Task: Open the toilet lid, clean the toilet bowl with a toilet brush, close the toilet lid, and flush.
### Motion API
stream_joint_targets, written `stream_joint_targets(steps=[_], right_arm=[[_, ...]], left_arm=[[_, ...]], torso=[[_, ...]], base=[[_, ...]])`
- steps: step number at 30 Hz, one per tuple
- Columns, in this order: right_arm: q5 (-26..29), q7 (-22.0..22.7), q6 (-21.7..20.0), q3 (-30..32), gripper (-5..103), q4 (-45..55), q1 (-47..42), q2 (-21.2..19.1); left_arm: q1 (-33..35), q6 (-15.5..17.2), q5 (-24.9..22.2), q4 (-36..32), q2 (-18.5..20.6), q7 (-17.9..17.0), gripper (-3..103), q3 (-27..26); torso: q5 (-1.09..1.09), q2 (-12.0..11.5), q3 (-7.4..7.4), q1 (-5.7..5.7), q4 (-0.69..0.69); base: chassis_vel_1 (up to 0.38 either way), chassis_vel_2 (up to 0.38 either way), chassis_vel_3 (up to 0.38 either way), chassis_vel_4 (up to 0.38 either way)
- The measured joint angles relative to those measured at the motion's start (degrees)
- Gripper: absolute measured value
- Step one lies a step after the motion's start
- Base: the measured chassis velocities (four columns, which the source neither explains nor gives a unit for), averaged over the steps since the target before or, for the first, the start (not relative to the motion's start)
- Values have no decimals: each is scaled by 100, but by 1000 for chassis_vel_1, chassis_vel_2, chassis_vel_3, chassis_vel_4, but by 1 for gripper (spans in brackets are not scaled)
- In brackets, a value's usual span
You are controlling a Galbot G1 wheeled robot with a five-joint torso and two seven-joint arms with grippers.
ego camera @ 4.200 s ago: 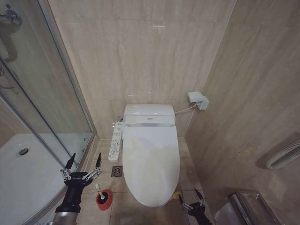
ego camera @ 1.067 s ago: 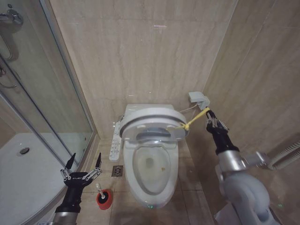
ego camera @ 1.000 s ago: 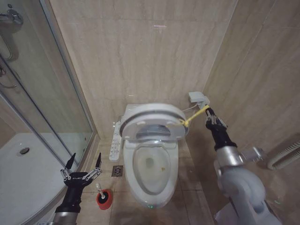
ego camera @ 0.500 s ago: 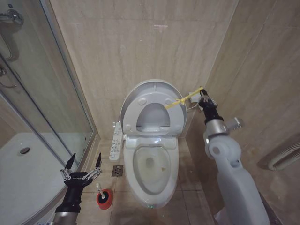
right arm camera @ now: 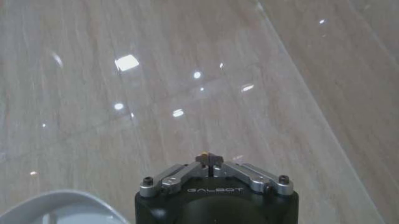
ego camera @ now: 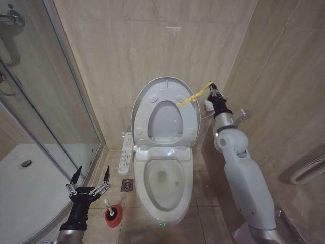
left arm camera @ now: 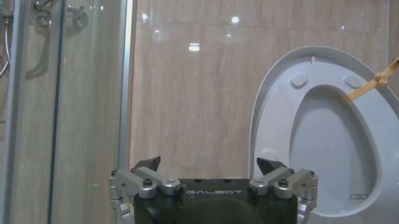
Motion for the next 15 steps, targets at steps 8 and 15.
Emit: stream_joint_targets(steps=[8, 15], right_arm=[[-186, 11, 36, -281, 0, -426, 163, 24], [-269, 43, 77, -399, 0, -726, 313, -107]], left_arm=[[0, 0, 0, 0, 0, 0, 100, 0], [0, 0, 0, 0, 0, 0, 100, 0]], torso=[[0, 0, 0, 0, 2], [0, 0, 0, 0, 1]], base=[[0, 0, 0, 0], [0, 0, 0, 0]])
